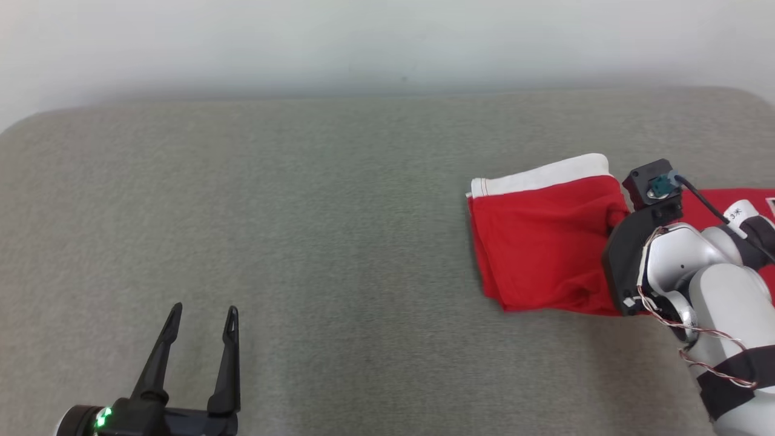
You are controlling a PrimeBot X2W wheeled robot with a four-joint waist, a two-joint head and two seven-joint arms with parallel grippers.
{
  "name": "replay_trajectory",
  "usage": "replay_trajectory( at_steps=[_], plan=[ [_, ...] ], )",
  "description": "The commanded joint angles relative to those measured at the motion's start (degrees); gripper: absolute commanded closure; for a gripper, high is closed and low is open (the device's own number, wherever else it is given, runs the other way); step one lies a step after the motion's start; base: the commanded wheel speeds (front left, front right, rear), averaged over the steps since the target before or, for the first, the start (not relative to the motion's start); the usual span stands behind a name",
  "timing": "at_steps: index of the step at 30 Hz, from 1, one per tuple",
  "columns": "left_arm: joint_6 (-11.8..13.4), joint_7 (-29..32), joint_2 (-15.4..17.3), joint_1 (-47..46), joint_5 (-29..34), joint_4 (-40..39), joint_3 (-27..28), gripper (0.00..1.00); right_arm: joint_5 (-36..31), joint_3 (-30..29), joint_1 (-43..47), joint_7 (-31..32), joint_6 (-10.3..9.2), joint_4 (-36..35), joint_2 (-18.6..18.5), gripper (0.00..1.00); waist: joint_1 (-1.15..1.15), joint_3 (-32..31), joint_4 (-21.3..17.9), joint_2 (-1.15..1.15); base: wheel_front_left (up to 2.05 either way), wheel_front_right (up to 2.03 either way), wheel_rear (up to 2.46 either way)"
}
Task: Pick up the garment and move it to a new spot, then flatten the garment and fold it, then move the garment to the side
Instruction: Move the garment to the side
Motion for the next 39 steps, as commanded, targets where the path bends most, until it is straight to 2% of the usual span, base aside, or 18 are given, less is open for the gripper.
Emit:
replay_trajectory(
  at_steps=[1,8,16,25,33,34,35,39],
  plan=[
    [0.09,-0.15,0.35,0.83,0.24,-0.35,0.14,0.00,0.52,1.10,-0.01,-0.43,0.03,-0.11,-1.16,1.00,0.00,-1.96,-3.79,-0.01,0.00,0.00,0.00],
    [0.09,-0.15,1.73,0.27,0.13,-1.08,-0.41,0.00,0.29,6.47,-4.28,-4.60,0.03,3.08,-7.65,1.00,0.00,0.28,-6.77,-0.01,0.00,0.00,0.00],
    [0.09,-0.15,4.25,-1.01,0.22,-2.12,-1.20,0.00,-1.75,5.60,-9.07,-11.30,0.02,9.52,-11.46,1.00,0.00,4.25,-7.83,-0.01,0.00,0.00,0.00],
    [0.09,-0.15,6.82,-1.68,0.50,-3.51,-2.52,0.00,-6.74,-4.90,-7.83,-18.15,0.01,17.60,-14.55,1.00,0.00,7.84,-6.36,-0.01,0.00,0.00,0.00],
    [0.09,-0.15,8.75,-2.18,0.95,-4.53,-3.44,0.00,-15.00,-15.45,-6.88,-24.51,0.01,22.38,-12.28,1.00,0.00,10.42,-5.19,-0.01,0.00,0.00,0.00],
    [0.09,-0.15,8.79,-2.34,1.09,-4.64,-3.64,0.00,-16.12,-16.58,-6.95,-25.86,0.01,22.39,-11.86,0.70,0.00,10.64,-5.07,-0.01,0.00,0.00,0.00],
    [0.13,-0.15,8.86,-2.48,1.35,-4.73,-3.81,0.00,-17.45,-17.29,-6.77,-26.51,0.01,22.78,-11.37,0.00,0.00,10.75,-4.96,-0.01,0.00,0.00,0.00],
    [0.39,-0.17,8.66,-3.52,2.40,-5.69,-4.53,0.00,-21.53,-20.09,-6.56,-29.16,0.01,23.74,-9.58,0.00,0.00,10.72,-4.51,-0.01,0.00,0.00,0.00]
  ],
)
